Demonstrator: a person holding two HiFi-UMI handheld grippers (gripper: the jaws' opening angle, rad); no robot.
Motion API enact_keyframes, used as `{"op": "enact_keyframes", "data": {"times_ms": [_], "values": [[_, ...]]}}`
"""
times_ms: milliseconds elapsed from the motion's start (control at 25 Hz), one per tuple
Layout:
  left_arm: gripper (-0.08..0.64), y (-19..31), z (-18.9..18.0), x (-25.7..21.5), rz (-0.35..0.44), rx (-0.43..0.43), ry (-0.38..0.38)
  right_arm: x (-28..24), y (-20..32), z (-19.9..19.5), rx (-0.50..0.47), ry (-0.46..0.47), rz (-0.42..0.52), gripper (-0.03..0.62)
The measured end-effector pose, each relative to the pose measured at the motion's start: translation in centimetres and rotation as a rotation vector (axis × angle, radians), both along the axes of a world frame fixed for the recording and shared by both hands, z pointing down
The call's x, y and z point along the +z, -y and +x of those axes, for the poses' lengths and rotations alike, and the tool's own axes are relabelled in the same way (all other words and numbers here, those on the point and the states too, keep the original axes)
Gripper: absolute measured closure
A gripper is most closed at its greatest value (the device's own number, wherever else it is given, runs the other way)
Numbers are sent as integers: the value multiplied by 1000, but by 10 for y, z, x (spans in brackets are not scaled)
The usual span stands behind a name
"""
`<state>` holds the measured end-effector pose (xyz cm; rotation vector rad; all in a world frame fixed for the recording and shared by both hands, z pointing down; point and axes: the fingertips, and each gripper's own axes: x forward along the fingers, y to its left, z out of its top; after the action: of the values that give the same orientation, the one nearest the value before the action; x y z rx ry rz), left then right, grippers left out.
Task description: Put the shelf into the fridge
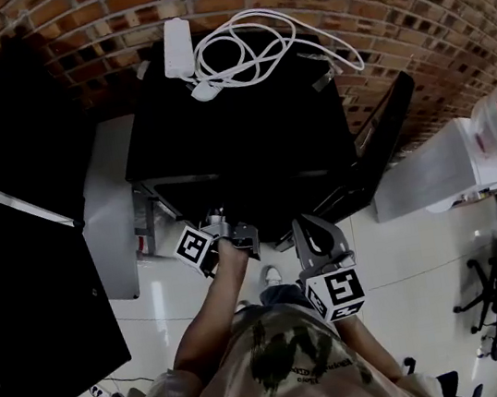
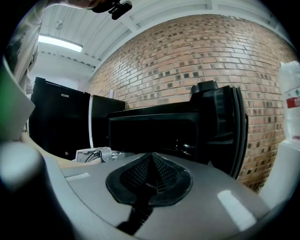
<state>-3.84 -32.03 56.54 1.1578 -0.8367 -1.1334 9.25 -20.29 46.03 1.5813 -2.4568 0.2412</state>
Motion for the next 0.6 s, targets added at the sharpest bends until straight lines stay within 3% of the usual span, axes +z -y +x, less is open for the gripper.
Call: {"op": "enact_keyframes", "data": {"times_ms": [480,600], "values": [[538,26,2,-1,1,1,17,0,19,-10,-8,-3,6,592],[538,30,-1,7,-3,8,84,1,25,-9,4,4,7,592]]}}
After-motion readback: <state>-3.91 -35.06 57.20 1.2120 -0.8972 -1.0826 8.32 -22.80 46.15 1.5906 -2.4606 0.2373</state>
